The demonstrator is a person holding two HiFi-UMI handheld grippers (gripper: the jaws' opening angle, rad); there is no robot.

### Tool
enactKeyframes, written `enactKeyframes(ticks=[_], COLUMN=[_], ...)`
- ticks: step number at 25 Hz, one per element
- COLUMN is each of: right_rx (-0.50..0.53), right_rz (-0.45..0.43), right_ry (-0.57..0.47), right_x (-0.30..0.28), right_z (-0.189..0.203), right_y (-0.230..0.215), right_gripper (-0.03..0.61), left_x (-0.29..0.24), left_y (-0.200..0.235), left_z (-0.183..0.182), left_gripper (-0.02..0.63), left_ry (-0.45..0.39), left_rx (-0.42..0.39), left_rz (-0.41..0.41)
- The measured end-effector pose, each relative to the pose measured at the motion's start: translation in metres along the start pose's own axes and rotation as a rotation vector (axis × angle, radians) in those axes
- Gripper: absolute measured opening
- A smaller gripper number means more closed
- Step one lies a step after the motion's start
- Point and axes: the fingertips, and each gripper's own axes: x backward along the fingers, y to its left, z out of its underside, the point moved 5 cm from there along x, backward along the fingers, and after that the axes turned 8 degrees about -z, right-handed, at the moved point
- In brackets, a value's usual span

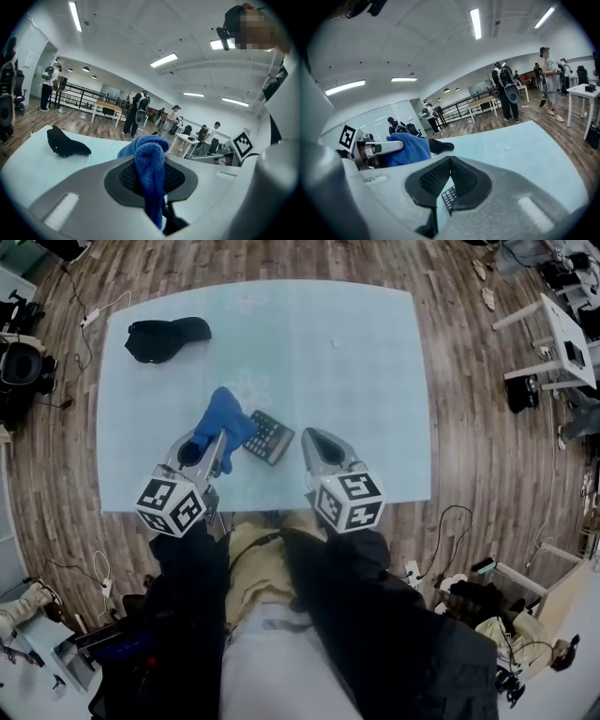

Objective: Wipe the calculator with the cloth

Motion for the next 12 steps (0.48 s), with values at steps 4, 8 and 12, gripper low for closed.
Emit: enactKeyframes(ticks=[4,8,12], right_rx=[-0.016,-0.038,-0.087], right_rz=[0.016,0.044,0.074], right_ry=[0.061,0.135,0.171], right_x=[-0.017,-0.038,-0.045], right_z=[0.018,0.037,0.051], right_y=[-0.006,-0.015,-0.022], right_gripper=[-0.003,-0.003,-0.003], left_x=[-0.010,-0.026,-0.048], left_y=[0.018,0.039,0.056], left_z=[0.020,0.040,0.066], left_gripper=[0.061,0.061,0.061], left_ry=[0.073,0.156,0.259], left_rx=[-0.017,-0.049,-0.112], left_rz=[-0.022,-0.021,-0.028])
